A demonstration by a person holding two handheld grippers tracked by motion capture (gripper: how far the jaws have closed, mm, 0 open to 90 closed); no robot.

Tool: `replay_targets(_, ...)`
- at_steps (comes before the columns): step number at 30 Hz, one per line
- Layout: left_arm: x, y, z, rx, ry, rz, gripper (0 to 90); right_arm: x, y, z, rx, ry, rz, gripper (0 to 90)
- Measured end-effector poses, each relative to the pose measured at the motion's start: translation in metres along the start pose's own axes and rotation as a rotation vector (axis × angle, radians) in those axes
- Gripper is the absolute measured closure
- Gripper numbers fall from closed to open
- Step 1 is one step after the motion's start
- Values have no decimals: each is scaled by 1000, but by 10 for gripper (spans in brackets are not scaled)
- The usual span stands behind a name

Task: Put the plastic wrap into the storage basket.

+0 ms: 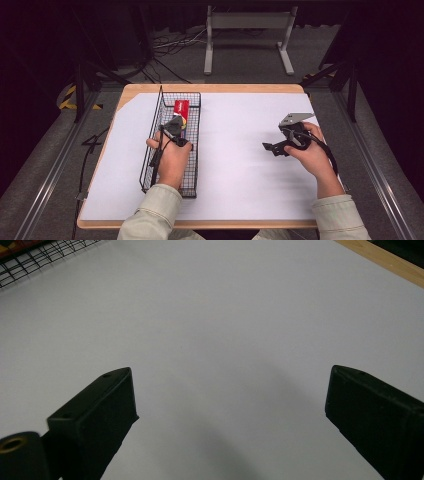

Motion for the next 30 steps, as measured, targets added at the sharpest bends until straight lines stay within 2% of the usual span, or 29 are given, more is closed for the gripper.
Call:
replay_targets(2,-1,-1,1,3,4,0,360,0,0,0,0,0,0,63)
replay_targets(4,-5,-3,8,-1,45,-4,322,0,0,0,-1,0,1,63)
replay_targets(7,-8,-3,14,9,67,-9,267,0,0,0,3,-1,0,62)
replay_targets(15,-19,-8,53,55,174,-55,206,1,0,1,12,1,-2,62)
replay_targets(19,-21,-12,65,72,181,-71,218,4,3,2,16,-7,-7,60)
replay_targets(23,-24,-18,77,86,202,-67,220,5,5,3,20,-6,-14,60)
replay_targets(30,-26,-29,89,106,200,-62,224,8,7,6,22,-3,-25,60)
Point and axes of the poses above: each handheld gripper's, and its own axes: z roughly backward along the jaws, x roughly out of its underside, y roughly to its right, the point moved 9 cm from there along -z, roughly forward along the jaws, and after that the axes turned 10 degrees about -x, right-handed, at the moved point
